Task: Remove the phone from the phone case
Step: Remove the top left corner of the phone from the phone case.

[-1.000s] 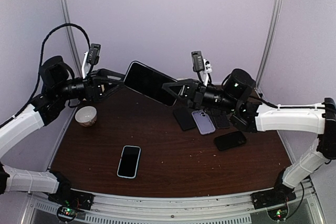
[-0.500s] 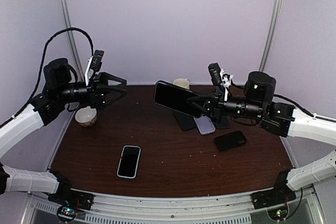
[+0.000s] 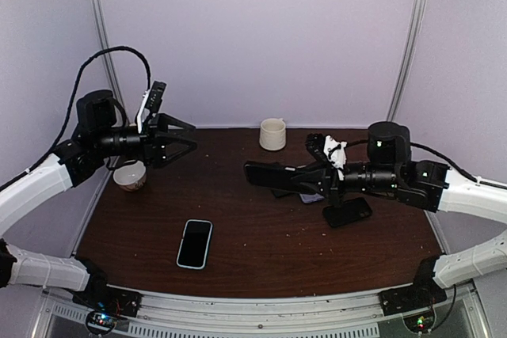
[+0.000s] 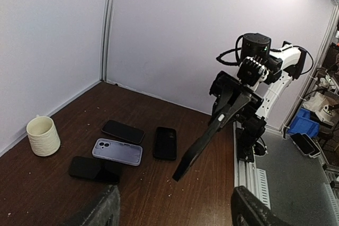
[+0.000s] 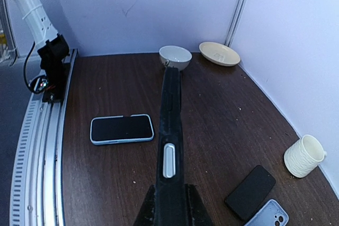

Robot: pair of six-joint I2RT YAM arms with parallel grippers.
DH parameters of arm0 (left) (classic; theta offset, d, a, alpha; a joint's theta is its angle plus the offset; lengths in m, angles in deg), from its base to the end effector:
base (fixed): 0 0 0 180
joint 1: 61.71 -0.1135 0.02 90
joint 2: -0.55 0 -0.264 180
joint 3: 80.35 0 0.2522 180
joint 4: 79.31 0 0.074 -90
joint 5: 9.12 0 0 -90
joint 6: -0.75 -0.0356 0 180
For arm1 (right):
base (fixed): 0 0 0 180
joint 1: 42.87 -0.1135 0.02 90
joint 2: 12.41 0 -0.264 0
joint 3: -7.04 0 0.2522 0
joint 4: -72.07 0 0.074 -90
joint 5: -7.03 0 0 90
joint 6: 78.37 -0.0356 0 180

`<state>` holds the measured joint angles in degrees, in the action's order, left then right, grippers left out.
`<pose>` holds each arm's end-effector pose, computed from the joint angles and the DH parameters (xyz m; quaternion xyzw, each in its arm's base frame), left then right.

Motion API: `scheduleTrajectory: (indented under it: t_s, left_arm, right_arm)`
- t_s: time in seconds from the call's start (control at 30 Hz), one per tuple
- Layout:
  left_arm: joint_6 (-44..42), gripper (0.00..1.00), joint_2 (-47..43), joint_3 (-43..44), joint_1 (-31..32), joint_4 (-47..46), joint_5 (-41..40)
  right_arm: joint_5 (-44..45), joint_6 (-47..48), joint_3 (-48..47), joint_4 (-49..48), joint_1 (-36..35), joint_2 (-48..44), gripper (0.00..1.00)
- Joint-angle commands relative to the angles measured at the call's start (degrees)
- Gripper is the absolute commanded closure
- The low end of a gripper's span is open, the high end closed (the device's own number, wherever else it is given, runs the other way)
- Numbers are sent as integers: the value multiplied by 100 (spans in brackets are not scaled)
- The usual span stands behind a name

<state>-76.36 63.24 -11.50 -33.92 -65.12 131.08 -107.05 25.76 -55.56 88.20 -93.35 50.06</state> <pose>0.2044 -0.1386 0.3616 0.3645 0.6418 -0.5067 0.4456 0.1495 0.2041 0.3188 -0.5235 0.5931 0.3419 0.5072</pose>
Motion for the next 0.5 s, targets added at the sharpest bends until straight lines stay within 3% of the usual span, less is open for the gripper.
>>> scheduleTrajectory:
  t_s: [0.0,0.47]
  left_arm:
    - [-371,26,-94,-7,4,-82,93]
    - [-2489,29,-480,-409,1167,874,847]
  right_arm:
    - [-551,984,-451,381,-15,12,100]
    - [-1716,1449,-504,823,-19,25,100]
